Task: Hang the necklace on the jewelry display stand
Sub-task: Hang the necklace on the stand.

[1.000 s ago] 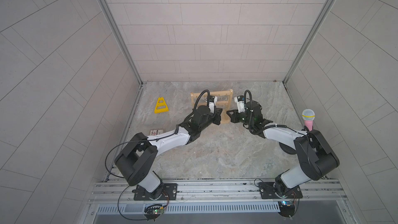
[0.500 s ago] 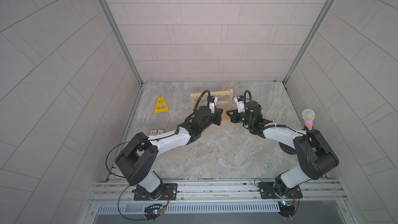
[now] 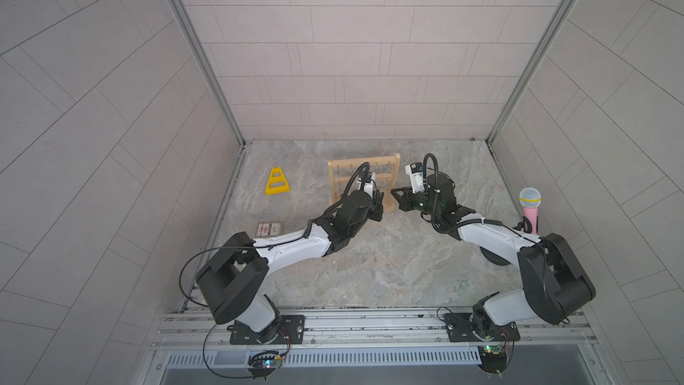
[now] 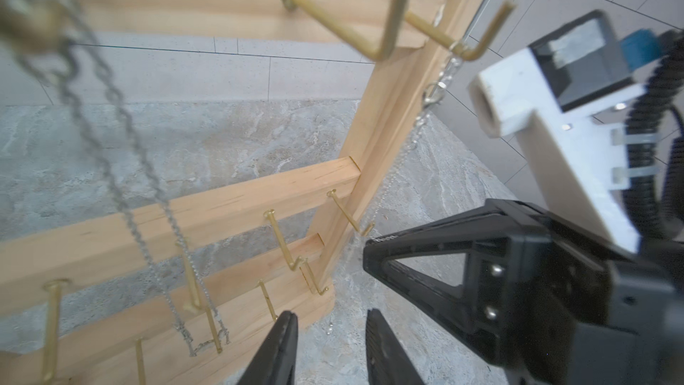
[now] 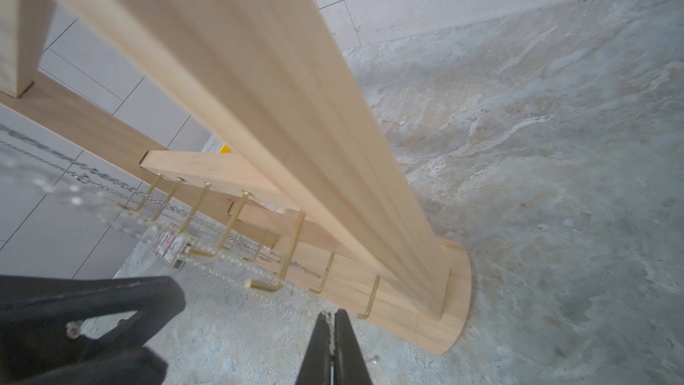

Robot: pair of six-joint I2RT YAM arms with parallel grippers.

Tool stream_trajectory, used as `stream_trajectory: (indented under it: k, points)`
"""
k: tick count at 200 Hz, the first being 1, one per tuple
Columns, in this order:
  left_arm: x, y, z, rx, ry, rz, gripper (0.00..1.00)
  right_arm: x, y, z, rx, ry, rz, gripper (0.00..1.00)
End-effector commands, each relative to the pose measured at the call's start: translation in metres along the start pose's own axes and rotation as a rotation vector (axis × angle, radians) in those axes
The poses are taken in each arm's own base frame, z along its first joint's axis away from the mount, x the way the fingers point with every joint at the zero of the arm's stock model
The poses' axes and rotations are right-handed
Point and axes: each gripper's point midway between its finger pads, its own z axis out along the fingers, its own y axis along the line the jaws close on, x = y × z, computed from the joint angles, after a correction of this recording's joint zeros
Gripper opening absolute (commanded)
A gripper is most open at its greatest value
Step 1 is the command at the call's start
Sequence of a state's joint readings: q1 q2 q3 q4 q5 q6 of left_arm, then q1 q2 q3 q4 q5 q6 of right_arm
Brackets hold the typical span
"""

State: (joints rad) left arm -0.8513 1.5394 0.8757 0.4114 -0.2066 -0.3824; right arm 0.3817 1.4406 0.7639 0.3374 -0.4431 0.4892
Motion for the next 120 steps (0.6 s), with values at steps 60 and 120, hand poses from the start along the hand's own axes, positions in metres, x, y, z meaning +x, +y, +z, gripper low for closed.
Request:
stream_trajectory:
  k: [60, 120]
  points:
    - [0.015, -0.006, 0.021, -0.035, -0.014, -0.042, 0.4, 0.006, 0.007, -0.013, -0.013, 0.0, -0.015, 0.07]
    - [0.02, -0.012, 0.034, -0.026, -0.012, -0.065, 0.41, 0.003, 0.012, -0.017, -0.038, -0.017, -0.011, 0.07]
